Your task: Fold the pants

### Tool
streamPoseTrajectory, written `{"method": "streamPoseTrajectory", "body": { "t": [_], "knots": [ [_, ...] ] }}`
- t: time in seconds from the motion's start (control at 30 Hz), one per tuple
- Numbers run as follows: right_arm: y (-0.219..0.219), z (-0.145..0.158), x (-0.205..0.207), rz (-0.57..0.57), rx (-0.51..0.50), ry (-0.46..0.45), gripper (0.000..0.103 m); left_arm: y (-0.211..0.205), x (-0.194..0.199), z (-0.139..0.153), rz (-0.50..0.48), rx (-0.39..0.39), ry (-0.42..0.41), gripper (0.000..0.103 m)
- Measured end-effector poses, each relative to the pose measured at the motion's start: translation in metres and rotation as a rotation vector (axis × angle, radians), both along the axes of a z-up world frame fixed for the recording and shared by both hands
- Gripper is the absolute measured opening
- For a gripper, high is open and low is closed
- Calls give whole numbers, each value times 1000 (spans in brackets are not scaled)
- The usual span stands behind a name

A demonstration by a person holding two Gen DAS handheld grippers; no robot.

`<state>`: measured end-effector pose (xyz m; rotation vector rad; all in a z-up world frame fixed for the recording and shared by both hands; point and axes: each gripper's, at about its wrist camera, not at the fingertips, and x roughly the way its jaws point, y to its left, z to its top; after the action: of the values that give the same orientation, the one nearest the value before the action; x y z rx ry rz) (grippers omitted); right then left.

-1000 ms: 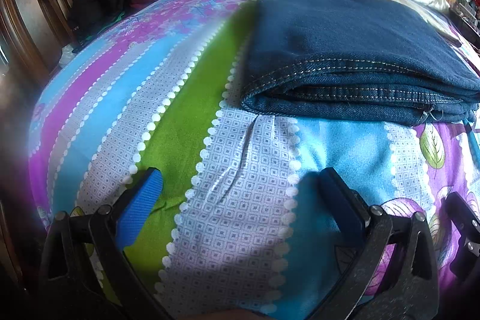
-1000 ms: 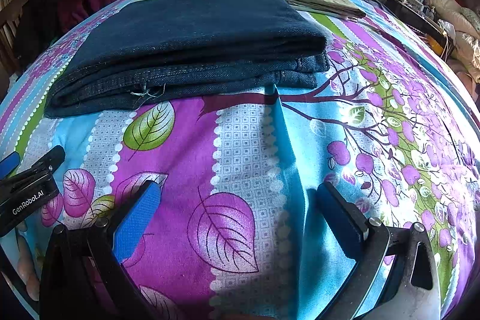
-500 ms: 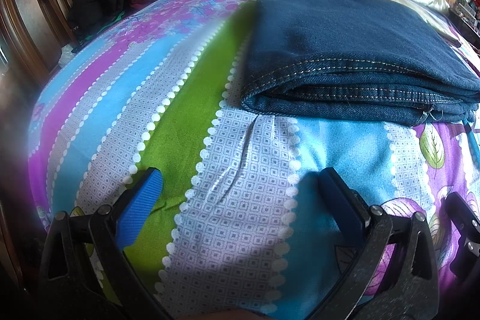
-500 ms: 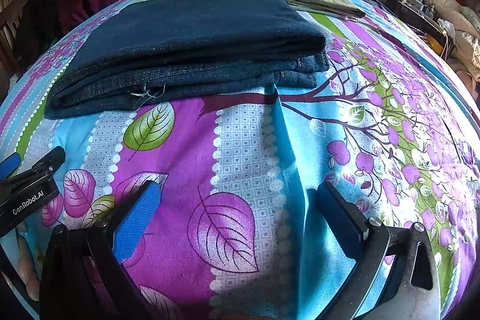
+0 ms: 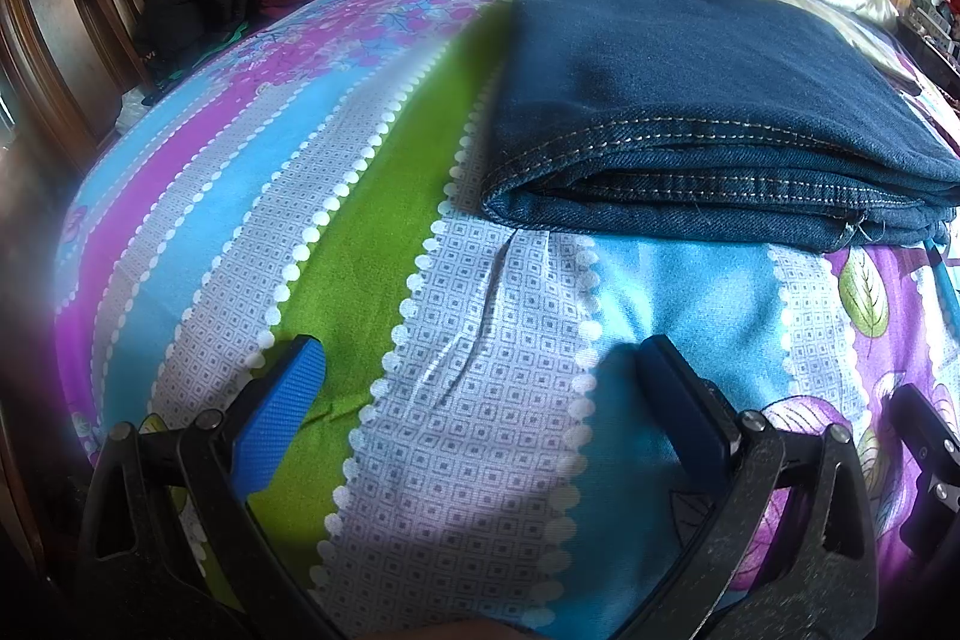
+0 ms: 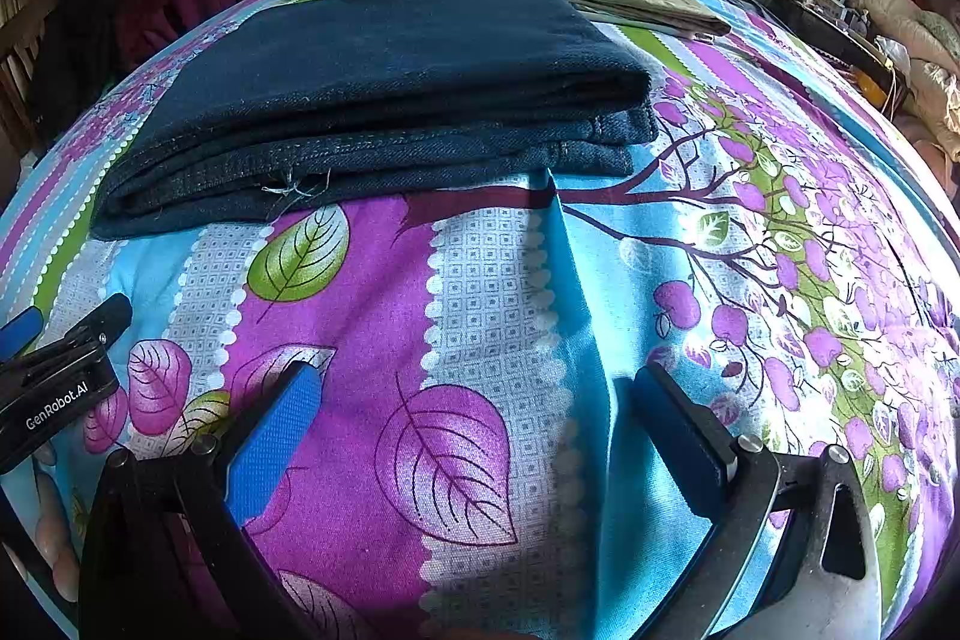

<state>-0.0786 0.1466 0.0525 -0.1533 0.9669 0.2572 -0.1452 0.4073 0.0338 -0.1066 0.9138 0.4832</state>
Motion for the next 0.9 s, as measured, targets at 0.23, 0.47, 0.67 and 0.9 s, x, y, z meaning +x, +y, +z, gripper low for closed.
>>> {"method": "streamPoseTrajectory", "body": {
  "t": [0.23,0.47,0.67,0.9],
  "knots": [
    [1,1,0,2,-2,5,103,0,2,0,-3,7,1,103],
    [3,2,9,25,-20,56,103,0,2,0,-4,5,2,103],
    [6,3,17,7,-18,78,103,4,1,2,-2,-19,5,103],
    [7,0,19,39,-25,63,103,6,1,2,-18,-26,12,103]
  ]
}}
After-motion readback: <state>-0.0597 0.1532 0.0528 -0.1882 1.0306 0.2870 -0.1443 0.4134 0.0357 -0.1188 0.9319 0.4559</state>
